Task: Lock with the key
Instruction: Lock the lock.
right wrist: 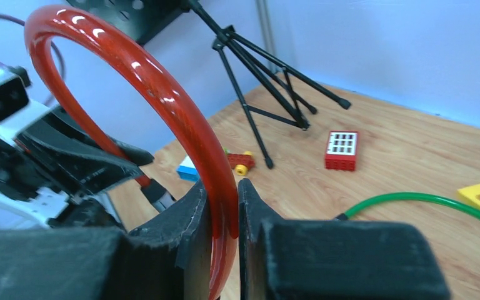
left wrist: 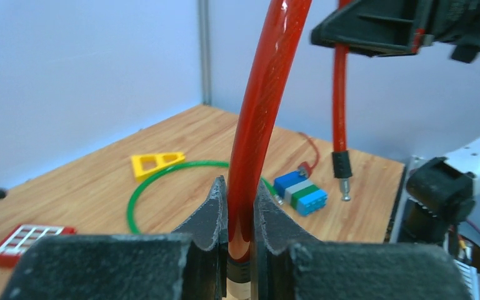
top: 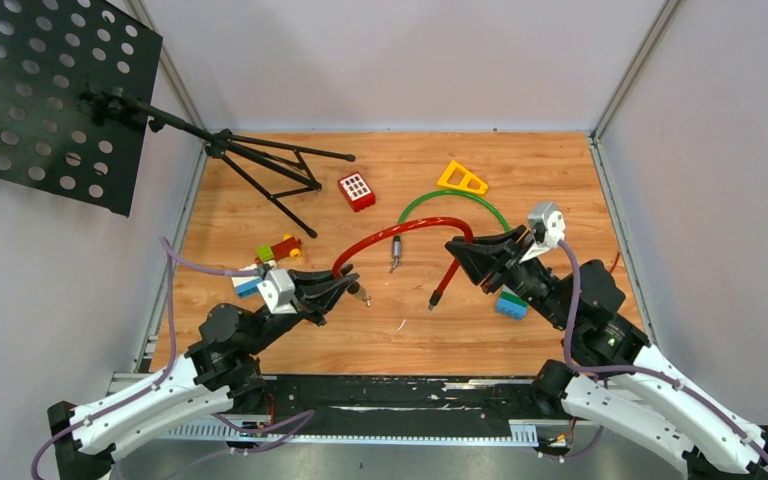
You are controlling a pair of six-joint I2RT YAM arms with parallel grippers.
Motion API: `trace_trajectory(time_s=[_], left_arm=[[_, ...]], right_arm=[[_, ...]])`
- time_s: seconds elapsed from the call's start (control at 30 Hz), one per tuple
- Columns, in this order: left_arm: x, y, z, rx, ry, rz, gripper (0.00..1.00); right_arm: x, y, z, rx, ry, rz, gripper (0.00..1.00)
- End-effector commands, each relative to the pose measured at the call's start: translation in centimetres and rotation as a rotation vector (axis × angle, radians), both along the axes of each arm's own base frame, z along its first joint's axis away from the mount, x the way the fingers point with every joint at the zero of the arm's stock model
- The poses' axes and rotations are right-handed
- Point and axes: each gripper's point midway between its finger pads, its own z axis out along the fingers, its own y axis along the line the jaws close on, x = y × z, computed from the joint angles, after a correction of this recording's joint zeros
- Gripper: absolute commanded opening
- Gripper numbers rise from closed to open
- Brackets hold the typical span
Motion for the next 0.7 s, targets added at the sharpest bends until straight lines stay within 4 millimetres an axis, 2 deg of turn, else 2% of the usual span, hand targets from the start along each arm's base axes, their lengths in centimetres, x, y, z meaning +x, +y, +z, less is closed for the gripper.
trace_trajectory(time_s=[0.0, 0.03, 0.2, 0.4, 0.67], left_arm=[[-5.2, 0.1, 6.0, -0.219, -0.283, -0.221, 0.0], [-6.0, 0.6, 6.9, -0.261, -0.333, -0.238, 0.0], [-7.4, 0.6, 7.3, -0.266, -0.418, -0.288, 0.0], [-8.9, -0.1, 7.4, -0.23, -0.475, -0.366, 0.0], [-10.5, -0.7, 6.7, -0.148, -0.545, -0.452, 0.0]], right_arm=[[-1.8, 0.3, 5.3, 0.259, -0.011, 0.081, 0.0], [-2.1, 0.4, 5.8, 0.291, -0.015, 0.097, 0.0], [-2.8, 0.8, 7.5, 0.397, -0.044, 0.126, 0.0], [-2.6, 1.4, 7.7, 0.423, -0.047, 0.112, 0.0], [-1.4, 1.7, 6.3, 0.327, -0.018, 0.043, 0.0]])
